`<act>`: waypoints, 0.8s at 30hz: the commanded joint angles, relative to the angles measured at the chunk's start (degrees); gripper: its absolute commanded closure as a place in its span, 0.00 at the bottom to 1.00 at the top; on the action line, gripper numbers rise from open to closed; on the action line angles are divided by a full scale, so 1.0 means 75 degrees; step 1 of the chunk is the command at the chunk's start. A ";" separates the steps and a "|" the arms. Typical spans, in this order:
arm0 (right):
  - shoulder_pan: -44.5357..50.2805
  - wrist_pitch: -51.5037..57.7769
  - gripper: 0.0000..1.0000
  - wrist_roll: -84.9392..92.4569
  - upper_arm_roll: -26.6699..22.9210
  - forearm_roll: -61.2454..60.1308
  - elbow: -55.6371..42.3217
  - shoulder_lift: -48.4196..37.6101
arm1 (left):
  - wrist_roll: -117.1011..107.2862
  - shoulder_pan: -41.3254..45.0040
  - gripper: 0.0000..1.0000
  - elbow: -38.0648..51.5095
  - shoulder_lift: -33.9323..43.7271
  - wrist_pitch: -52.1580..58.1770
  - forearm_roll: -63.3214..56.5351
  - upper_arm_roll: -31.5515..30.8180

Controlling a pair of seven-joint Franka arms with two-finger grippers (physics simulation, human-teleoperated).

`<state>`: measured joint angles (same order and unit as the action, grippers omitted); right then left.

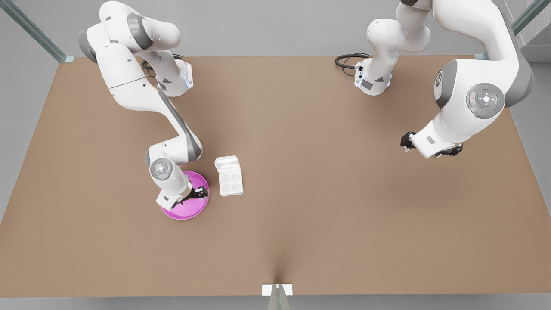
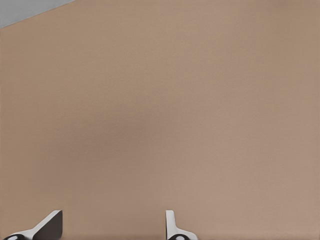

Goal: Pack egg into the box and close the box lid

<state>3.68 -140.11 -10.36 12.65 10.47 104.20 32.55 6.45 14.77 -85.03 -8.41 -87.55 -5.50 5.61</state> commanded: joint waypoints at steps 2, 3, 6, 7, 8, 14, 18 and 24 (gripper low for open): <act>-0.0081 0.0177 0.00 -0.0634 0.0001 -0.0002 0.0029 -0.0005 | 0.0031 -0.0001 0.00 0.0005 0.0008 0.0001 -0.0004 0.0002; -0.0069 0.0177 0.00 -0.0646 0.0001 -0.0002 0.0029 -0.0005 | 0.0031 -0.0001 0.00 0.0005 0.0008 0.0001 -0.0004 0.0002; -0.0010 0.0177 0.00 -0.0658 0.0001 -0.0002 0.0041 0.0019 | 0.0031 -0.0001 0.00 0.0005 -0.0016 0.0001 -0.0004 0.0002; -0.0010 0.0177 0.00 -0.0670 0.0001 -0.0002 0.0134 0.0007 | 0.0031 -0.0001 0.00 0.0005 -0.0016 0.0001 -0.0004 0.0002; -0.0022 0.0153 0.00 -0.0810 0.0001 -0.0002 0.0462 -0.0040 | 0.0031 -0.0001 0.00 0.0005 -0.0016 0.0001 -0.0004 0.0002; -0.0151 -0.0022 0.00 -0.0799 0.0012 0.0010 0.1060 -0.0192 | 0.0031 0.0011 0.00 -0.0006 -0.0016 0.0001 -0.0004 0.0002; -0.0069 -0.0034 0.00 -0.0810 0.0012 -0.0002 0.0779 -0.0157 | 0.0031 0.0011 0.00 0.0005 -0.0016 0.0001 -0.0004 0.0002; -0.0139 -0.0046 0.00 -0.0810 0.0001 0.0010 0.0650 -0.0110 | 0.0031 0.0011 0.00 0.0005 -0.0016 0.0001 -0.0004 0.0002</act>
<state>2.71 -140.26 -15.00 12.69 10.60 109.13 31.77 6.63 14.86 -85.02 -8.59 -87.57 -5.50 5.61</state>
